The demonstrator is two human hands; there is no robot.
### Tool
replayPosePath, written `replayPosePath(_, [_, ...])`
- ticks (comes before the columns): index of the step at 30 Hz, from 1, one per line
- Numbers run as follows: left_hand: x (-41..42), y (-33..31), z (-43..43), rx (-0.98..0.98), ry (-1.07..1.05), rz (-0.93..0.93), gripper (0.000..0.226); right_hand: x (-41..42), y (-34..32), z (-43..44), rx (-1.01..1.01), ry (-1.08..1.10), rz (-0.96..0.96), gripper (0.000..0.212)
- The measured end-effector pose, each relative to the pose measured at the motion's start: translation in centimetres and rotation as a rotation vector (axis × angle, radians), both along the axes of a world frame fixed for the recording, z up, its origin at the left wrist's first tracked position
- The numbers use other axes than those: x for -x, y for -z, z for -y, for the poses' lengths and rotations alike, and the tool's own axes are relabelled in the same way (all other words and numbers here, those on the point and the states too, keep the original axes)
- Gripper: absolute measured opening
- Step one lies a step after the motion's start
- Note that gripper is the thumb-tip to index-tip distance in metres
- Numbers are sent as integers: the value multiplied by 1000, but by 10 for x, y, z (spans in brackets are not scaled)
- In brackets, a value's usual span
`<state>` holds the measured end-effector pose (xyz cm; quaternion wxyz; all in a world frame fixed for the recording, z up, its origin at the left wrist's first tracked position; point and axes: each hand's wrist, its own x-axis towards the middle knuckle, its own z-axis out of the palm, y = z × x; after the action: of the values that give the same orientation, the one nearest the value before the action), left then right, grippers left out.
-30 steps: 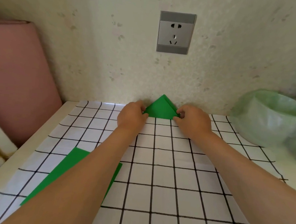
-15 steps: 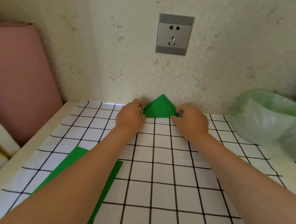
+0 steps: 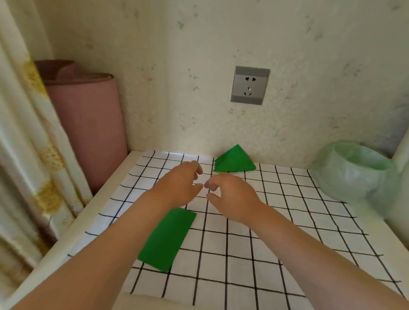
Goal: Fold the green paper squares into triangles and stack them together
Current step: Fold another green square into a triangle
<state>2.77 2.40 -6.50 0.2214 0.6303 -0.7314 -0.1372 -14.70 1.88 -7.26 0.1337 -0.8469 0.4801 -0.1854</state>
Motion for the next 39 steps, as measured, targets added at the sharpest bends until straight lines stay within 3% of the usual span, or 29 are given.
replayPosePath(4, [-31,7,-49,-68,9,54,30,-27,7,-44,-123,-146,2,34])
replayPosePath(9, [-59,7,-92,-203,-44,217,51,-41,10,-87,-218,-293,-91,51])
replayPosePath(12, [-61,7,-112,-323,3,298,71,-35,11,-98,-217,-271,-278,72])
replayPosePath(16, [-49,10,-122,-430,100,331,88,-12,10,-100,-132,-178,-433,77])
replayPosePath(23, [-9,17,-111,-400,275,295,100,31,7,-101,-191,-81,-430,97])
replayPosePath(30, [1,14,-97,-302,305,259,96,51,19,-94,-133,-61,-301,83])
replayPosePath(36, [5,16,-85,-195,309,201,70,58,18,-88,31,-31,-256,53])
replayPosePath(39, [10,13,-83,-179,306,131,62,68,12,-81,16,-9,-137,43])
